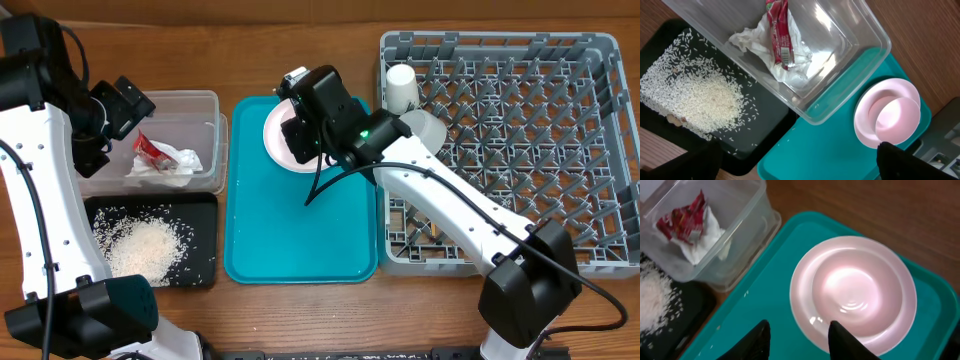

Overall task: Sort waste into correct bins and load items into the dishwasher
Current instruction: 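Move the right gripper left over the pink bowl on the teal tray, then lower the right gripper and grip the pink bowl's rim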

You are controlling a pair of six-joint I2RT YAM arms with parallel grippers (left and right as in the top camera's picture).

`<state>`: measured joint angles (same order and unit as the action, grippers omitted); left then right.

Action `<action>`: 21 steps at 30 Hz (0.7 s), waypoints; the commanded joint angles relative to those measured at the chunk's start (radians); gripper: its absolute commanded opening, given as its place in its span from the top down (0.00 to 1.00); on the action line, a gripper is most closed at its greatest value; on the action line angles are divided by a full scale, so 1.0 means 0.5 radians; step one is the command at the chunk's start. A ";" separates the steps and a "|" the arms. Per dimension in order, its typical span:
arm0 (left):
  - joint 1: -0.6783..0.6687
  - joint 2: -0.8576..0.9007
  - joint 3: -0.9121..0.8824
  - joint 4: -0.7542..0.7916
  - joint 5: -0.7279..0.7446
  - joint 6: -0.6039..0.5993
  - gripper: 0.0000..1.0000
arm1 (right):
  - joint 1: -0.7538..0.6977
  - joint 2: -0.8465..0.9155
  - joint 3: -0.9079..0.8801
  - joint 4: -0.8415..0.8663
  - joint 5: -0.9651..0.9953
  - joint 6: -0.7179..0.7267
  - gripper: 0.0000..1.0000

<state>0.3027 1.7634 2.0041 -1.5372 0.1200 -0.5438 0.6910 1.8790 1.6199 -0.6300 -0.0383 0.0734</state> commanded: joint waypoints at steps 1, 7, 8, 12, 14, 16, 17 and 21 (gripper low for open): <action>-0.004 -0.049 0.037 0.002 0.002 0.026 0.00 | -0.010 0.005 -0.102 0.108 0.076 -0.007 0.60; -0.004 -0.049 0.037 0.002 0.002 0.026 0.00 | -0.010 0.087 -0.179 0.230 0.075 -0.006 0.60; -0.004 -0.049 0.037 0.002 0.002 0.026 0.00 | -0.010 0.114 -0.179 0.243 0.075 -0.006 0.60; -0.004 -0.049 0.037 0.002 0.002 0.026 0.00 | -0.010 0.230 -0.179 0.307 0.074 -0.007 0.60; -0.004 -0.049 0.037 0.002 0.002 0.026 0.00 | -0.010 0.290 -0.179 0.345 0.072 -0.031 0.60; -0.004 -0.049 0.037 0.002 0.002 0.026 0.00 | -0.010 0.339 -0.179 0.372 0.070 -0.092 0.60; -0.004 -0.049 0.037 0.002 0.002 0.026 0.00 | -0.010 0.359 -0.179 0.385 0.067 -0.111 0.60; -0.004 -0.049 0.037 0.002 0.002 0.026 0.00 | -0.010 0.414 -0.179 0.406 0.067 -0.183 0.60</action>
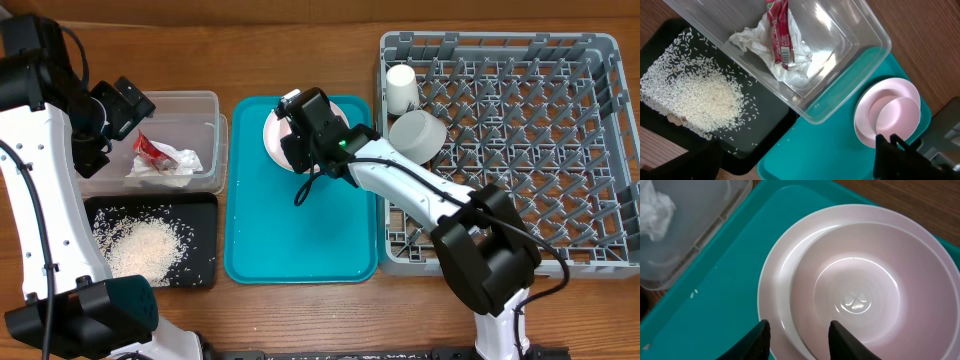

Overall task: Sort waste into correct bins and load items into the dishwasher
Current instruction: 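Lower the right gripper and grip the pink bowl's rim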

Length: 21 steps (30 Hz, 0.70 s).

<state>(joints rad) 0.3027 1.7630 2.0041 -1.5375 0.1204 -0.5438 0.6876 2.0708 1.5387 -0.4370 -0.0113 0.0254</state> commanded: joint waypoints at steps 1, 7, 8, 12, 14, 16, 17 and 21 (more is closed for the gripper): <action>-0.004 -0.048 0.037 0.002 0.001 0.026 0.00 | -0.003 0.036 -0.016 0.019 0.013 -0.107 0.60; -0.004 -0.048 0.037 0.002 0.001 0.026 0.00 | -0.004 0.037 -0.017 0.016 0.014 -0.169 0.60; -0.004 -0.048 0.037 0.002 0.002 0.026 0.00 | -0.004 0.037 -0.017 0.014 0.015 -0.174 0.61; -0.004 -0.048 0.037 0.002 0.001 0.026 0.00 | -0.004 0.037 -0.017 0.028 -0.005 -0.295 0.60; -0.004 -0.048 0.037 0.002 0.002 0.026 0.00 | -0.004 0.037 -0.017 0.042 -0.040 -0.386 0.60; -0.004 -0.048 0.037 0.002 0.002 0.026 0.00 | -0.004 0.037 -0.017 0.050 -0.040 -0.417 0.61; -0.004 -0.048 0.037 0.002 0.001 0.026 0.00 | -0.004 0.037 -0.017 0.050 -0.040 -0.420 0.62; -0.004 -0.048 0.037 0.002 0.002 0.026 0.00 | -0.004 0.039 -0.017 0.050 -0.040 -0.420 0.62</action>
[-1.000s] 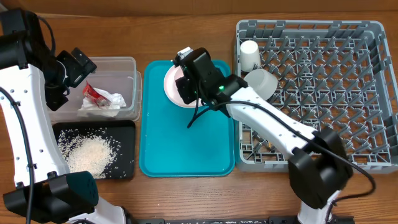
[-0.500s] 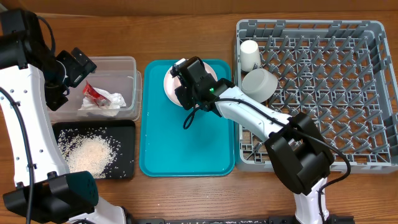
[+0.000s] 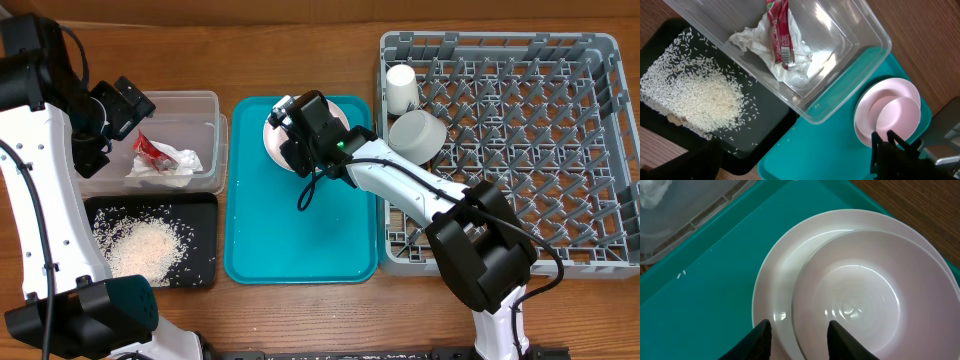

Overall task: Sort waste into correct bins and load items into the dishwasher
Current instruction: 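Lower the right gripper and grip the pink bowl's rim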

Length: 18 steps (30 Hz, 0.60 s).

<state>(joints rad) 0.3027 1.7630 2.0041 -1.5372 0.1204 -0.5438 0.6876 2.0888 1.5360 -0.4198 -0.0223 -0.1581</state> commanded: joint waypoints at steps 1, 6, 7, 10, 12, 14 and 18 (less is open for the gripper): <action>-0.004 -0.048 0.037 0.002 0.002 0.026 0.00 | -0.004 0.003 -0.011 0.016 -0.018 -0.053 0.62; -0.004 -0.048 0.037 0.002 0.001 0.026 0.00 | -0.004 0.017 -0.011 0.031 -0.018 -0.067 0.62; -0.004 -0.048 0.037 0.002 0.002 0.026 0.00 | -0.004 0.027 -0.011 0.043 -0.018 -0.067 0.62; -0.004 -0.048 0.037 0.002 0.002 0.026 0.00 | -0.004 0.056 -0.011 0.070 -0.018 -0.067 0.62; -0.004 -0.048 0.037 0.002 0.002 0.026 0.00 | -0.004 0.072 -0.011 0.084 -0.017 -0.067 0.62; -0.004 -0.048 0.037 0.002 0.002 0.026 0.00 | -0.004 0.092 -0.011 0.093 -0.016 -0.067 0.62; -0.004 -0.048 0.037 0.002 0.001 0.026 0.00 | -0.005 0.121 -0.011 0.097 -0.015 -0.067 0.62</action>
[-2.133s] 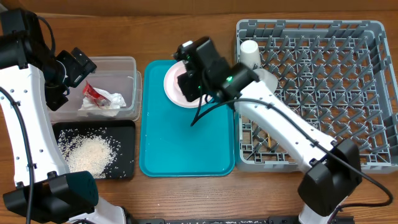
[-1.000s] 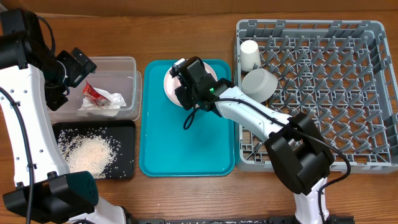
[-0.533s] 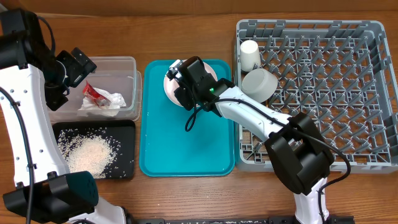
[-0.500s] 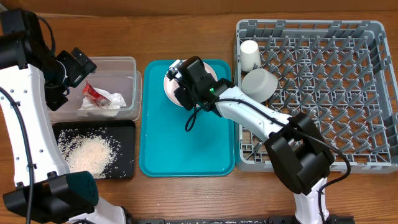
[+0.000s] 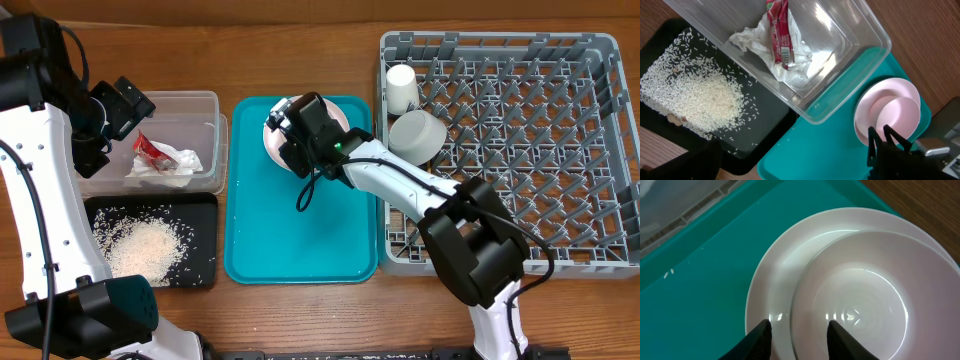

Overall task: Sort waste into correct bins and load items into the dishwasher
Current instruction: 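Lower the right gripper and grip the pink bowl's rim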

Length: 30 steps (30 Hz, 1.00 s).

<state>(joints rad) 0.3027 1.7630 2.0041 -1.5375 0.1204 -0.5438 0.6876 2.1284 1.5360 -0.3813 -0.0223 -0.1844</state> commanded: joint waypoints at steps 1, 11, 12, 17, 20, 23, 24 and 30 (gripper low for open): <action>-0.004 -0.048 0.037 0.002 0.002 0.026 0.00 | -0.008 0.043 -0.011 0.019 -0.015 -0.014 0.62; -0.004 -0.048 0.037 0.002 0.002 0.026 0.00 | -0.009 0.043 -0.011 -0.072 0.015 -0.014 0.66; -0.004 -0.048 0.037 0.002 0.001 0.026 0.00 | -0.009 0.043 -0.011 -0.092 0.022 -0.014 0.66; -0.004 -0.048 0.037 0.002 0.001 0.026 0.00 | -0.009 0.043 -0.011 -0.141 0.067 -0.014 0.66; -0.004 -0.048 0.037 0.002 0.002 0.026 0.00 | -0.009 0.043 -0.011 -0.139 0.066 -0.014 0.66; -0.004 -0.048 0.037 0.002 0.001 0.026 0.00 | -0.009 0.041 -0.010 -0.140 0.067 -0.014 0.67; -0.004 -0.048 0.037 0.002 0.002 0.026 0.00 | -0.009 0.041 -0.010 -0.140 0.067 -0.014 0.68; -0.004 -0.048 0.037 0.002 0.001 0.026 0.00 | -0.009 0.041 -0.006 -0.138 0.067 -0.014 0.76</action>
<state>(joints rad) 0.3027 1.7630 2.0041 -1.5375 0.1204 -0.5438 0.6876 2.1387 1.5360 -0.4564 0.0051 -0.1886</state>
